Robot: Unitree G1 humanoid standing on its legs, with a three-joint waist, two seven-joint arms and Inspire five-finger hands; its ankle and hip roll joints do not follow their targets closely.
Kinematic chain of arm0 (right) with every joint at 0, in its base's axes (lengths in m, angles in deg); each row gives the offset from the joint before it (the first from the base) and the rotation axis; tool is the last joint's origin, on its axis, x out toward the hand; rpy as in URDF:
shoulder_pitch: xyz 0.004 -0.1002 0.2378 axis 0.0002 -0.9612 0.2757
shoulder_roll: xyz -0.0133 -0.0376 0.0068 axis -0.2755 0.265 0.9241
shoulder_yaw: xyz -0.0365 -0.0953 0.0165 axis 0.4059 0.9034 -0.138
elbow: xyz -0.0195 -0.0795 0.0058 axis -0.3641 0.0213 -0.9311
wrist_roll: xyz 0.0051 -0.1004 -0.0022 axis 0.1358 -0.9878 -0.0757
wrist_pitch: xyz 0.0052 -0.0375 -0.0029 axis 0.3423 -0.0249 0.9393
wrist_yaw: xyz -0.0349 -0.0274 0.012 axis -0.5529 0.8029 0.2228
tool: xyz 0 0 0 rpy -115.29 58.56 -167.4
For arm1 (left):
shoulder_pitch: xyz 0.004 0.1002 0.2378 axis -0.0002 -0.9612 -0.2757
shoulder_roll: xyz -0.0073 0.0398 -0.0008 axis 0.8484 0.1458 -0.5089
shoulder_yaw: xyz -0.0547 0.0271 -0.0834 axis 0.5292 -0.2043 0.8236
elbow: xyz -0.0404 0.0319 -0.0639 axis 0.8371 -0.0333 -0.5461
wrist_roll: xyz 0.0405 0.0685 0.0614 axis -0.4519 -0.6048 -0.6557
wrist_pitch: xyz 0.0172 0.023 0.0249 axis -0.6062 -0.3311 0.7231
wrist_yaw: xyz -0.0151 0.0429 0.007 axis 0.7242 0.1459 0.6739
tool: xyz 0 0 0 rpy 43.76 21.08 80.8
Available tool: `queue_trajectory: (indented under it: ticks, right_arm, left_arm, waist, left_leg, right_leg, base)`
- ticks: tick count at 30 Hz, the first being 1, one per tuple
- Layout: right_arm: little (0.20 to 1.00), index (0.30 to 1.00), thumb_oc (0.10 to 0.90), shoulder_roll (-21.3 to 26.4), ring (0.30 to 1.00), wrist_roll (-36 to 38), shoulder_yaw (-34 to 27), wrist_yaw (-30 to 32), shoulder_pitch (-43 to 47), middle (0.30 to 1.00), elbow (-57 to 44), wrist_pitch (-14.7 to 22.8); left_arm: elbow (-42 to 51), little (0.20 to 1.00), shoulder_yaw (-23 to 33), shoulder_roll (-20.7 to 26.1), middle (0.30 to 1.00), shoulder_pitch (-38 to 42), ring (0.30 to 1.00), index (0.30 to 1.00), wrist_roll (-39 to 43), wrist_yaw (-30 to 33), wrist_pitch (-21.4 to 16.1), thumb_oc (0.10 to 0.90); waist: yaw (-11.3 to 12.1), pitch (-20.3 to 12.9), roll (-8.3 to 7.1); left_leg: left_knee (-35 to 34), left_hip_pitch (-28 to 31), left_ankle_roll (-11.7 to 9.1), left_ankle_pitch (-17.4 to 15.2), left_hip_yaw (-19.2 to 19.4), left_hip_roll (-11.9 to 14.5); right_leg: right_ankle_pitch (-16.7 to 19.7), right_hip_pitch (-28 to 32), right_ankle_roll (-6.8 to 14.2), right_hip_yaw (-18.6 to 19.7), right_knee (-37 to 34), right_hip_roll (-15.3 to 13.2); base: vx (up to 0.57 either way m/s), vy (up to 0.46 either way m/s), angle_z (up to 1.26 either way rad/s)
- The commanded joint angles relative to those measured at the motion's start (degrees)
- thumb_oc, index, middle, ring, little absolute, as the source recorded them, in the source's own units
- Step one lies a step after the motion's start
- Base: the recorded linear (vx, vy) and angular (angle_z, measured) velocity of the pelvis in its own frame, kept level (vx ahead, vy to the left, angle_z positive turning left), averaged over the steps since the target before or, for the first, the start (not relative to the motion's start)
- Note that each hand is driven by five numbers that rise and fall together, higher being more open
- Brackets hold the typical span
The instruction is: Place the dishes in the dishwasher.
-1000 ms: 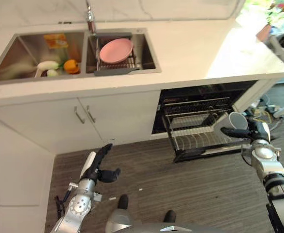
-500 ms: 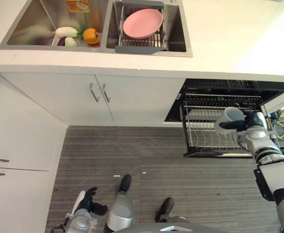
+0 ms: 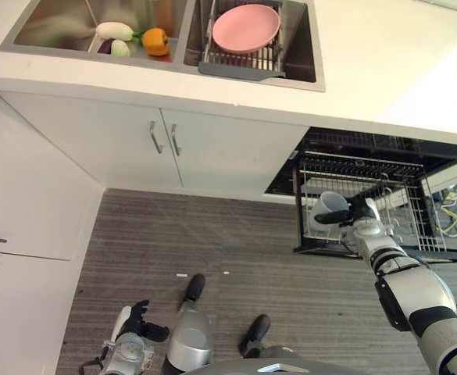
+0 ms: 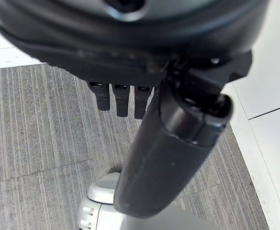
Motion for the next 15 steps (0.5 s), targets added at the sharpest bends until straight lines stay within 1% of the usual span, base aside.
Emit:
queue_trajectory:
  ticks: [1, 2, 4, 7, 10, 13, 15]
  right_arm:
    - [0.418, 0.418, 0.478, 3.71, 0.418, -0.80, 1.84, 1.38, 3.22, 0.418, -2.70, 2.57]
    - [0.900, 0.900, 0.800, 3.79, 0.900, -1.00, 1.98, 1.46, 3.50, 0.900, -2.73, 2.54]
    - [0.900, 0.900, 0.800, 3.23, 0.900, -1.03, 1.80, 1.86, 3.60, 0.900, -2.82, 2.54]
    - [0.900, 0.900, 0.800, 3.69, 0.900, -1.20, 2.12, 1.63, 4.14, 0.900, -3.26, 2.57]
    - [0.900, 0.900, 0.800, 3.90, 0.900, -3.04, 3.64, 1.60, 4.75, 0.900, -4.19, 2.60]
    - [0.900, 0.900, 0.800, 4.51, 0.900, -4.09, 4.42, 1.02, 5.33, 0.900, -4.48, 2.31]
    - [0.900, 0.900, 0.800, 5.14, 0.900, -4.58, 4.97, 0.54, 6.10, 0.900, -4.73, 2.04]
  left_arm:
    - [-1.91, 0.900, -1.41, 2.34, 0.900, 1.31, 0.900, 0.900, -0.10, 1.87, -0.50, 0.800]
    - [-2.43, 0.900, -1.42, 2.28, 0.900, 1.36, 0.900, 0.900, -0.14, 1.90, -0.40, 0.800]
    - [-2.19, 0.900, -1.79, 2.09, 0.900, 1.50, 0.900, 0.900, -0.60, 1.98, -0.30, 0.800]
    - [-3.06, 0.900, -1.52, 2.04, 0.900, 1.47, 0.900, 0.900, -0.68, 2.10, -0.28, 0.800]
    - [-4.21, 0.900, -1.68, 1.80, 0.900, 1.66, 0.900, 0.900, -1.06, 1.64, 0.08, 0.800]
    - [-5.21, 0.900, -2.39, 1.91, 0.900, 1.99, 0.900, 0.900, -2.27, 1.05, 0.36, 0.800]
    - [-6.41, 0.900, -2.11, 1.97, 0.900, 2.21, 0.900, 0.900, -2.58, 0.70, 0.69, 0.800]
  waist:
    - [1.13, -1.52, -1.40]
    - [1.05, -1.59, -1.41]
    - [0.91, -1.57, -1.30]
    - [0.66, -1.84, -1.30]
    - [0.23, -2.13, -1.35]
    - [-0.40, -2.72, -1.39]
    - [-1.17, -3.67, -1.57]
  left_leg:
    - [1.18, 0.41, -1.85, -2.19, 5.08, 2.58]
    - [1.18, 0.47, -1.86, -2.19, 5.11, 2.58]
    - [1.17, 0.66, -1.82, -2.30, 5.23, 2.51]
    - [1.02, 1.11, -1.82, -2.44, 5.43, 2.49]
    - [0.92, 1.73, -1.81, -2.56, 5.86, 2.62]
    - [0.81, 2.44, -1.81, -2.74, 6.30, 2.72]
    - [0.70, 3.31, -1.86, -2.95, 6.86, 2.86]
  right_leg:
    - [-5.49, 3.39, 2.73, 1.89, 0.87, -2.21]
    - [-5.52, 3.46, 2.72, 1.91, 0.87, -2.23]
    - [-5.44, 3.49, 2.77, 2.07, 0.87, -2.30]
    - [-5.51, 3.60, 2.80, 2.24, 0.87, -2.35]
    - [-5.48, 3.85, 2.82, 2.63, 0.87, -2.40]
    - [-5.42, 4.19, 2.82, 3.11, 0.87, -2.42]
    - [-5.42, 4.59, 2.87, 3.63, 0.87, -2.38]
  base:
    - [0.00, 0.000, 0.00]
    - [0.00, 0.000, 0.00]
    - [0.00, 0.000, 0.00]
    - [0.00, 0.000, 0.00]
    - [0.00, 0.000, 0.00]
    - [0.00, 0.013, -0.07]
    - [0.02, 0.010, -0.07]
